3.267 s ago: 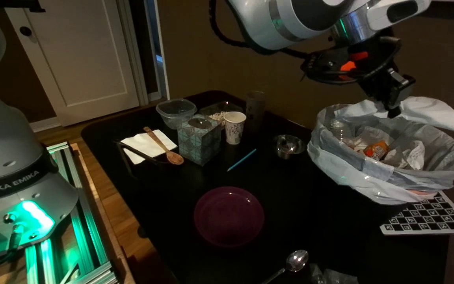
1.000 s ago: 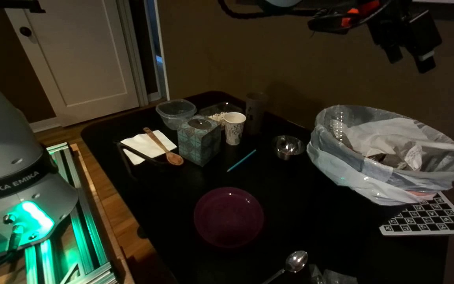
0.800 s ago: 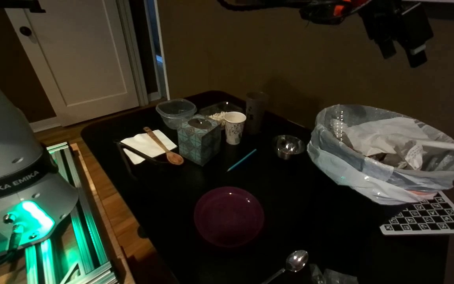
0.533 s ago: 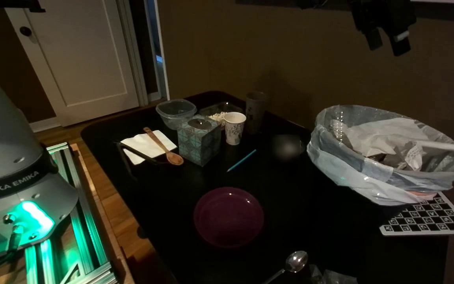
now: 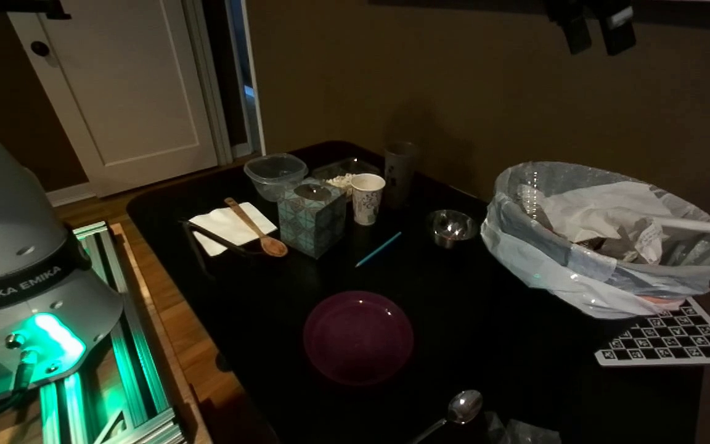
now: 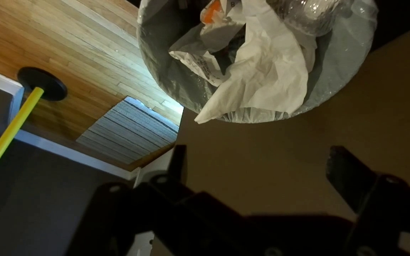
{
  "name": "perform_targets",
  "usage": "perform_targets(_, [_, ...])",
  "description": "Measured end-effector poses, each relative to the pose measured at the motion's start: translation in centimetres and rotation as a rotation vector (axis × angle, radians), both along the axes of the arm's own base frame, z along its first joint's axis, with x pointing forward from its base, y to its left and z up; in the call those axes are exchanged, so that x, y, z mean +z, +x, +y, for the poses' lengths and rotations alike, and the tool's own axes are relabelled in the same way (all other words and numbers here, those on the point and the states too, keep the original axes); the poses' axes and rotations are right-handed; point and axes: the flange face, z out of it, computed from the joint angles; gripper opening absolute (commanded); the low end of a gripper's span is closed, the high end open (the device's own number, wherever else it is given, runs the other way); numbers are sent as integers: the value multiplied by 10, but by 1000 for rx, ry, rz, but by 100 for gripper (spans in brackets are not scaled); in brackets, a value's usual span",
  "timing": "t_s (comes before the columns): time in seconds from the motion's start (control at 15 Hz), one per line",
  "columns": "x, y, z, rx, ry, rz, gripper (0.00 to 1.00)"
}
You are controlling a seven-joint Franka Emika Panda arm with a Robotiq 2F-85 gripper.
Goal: Move some white objects from the bowl to the paper towel, then wrap the and put them in the bin
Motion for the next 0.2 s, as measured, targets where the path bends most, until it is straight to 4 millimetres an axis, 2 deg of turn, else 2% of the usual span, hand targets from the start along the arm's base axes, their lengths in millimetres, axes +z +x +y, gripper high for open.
perform_targets(0.2, [-3, 1, 0, 1, 1, 5, 100])
